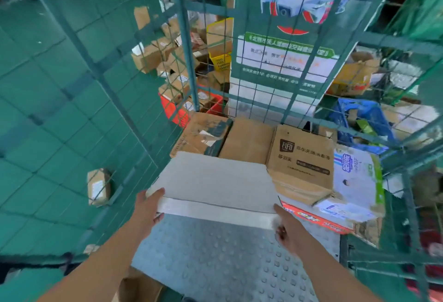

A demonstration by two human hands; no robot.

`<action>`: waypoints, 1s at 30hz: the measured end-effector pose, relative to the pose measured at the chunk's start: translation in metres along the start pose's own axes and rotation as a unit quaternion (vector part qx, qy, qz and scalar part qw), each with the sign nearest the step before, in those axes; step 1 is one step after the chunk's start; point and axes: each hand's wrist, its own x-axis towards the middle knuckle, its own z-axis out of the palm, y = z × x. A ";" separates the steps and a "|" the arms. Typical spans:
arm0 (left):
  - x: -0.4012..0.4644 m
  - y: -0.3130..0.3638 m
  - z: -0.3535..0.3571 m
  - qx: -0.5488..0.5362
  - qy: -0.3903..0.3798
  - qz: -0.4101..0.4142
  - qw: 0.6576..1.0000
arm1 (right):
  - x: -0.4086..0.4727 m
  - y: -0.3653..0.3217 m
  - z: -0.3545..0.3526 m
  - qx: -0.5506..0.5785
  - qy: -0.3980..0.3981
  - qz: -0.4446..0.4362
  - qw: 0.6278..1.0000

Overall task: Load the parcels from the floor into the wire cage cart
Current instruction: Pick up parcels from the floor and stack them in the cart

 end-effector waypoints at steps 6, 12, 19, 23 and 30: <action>0.110 0.057 0.039 0.015 -0.022 -0.004 1.000 | 0.063 -0.036 0.065 0.096 0.020 -0.024 0.995; 0.268 0.076 0.076 0.091 -0.038 -0.003 0.995 | 0.167 -0.069 0.115 0.075 0.009 -0.071 0.995; 0.377 0.078 0.137 0.272 -0.090 0.154 0.946 | 0.263 -0.106 0.190 0.009 0.041 -0.140 0.989; 0.396 0.057 0.174 0.434 -0.173 0.182 0.865 | 0.282 -0.113 0.238 -0.082 0.025 -0.169 0.982; 0.415 0.039 0.183 0.546 -0.184 0.173 0.799 | 0.306 -0.105 0.257 -0.242 0.098 -0.257 0.931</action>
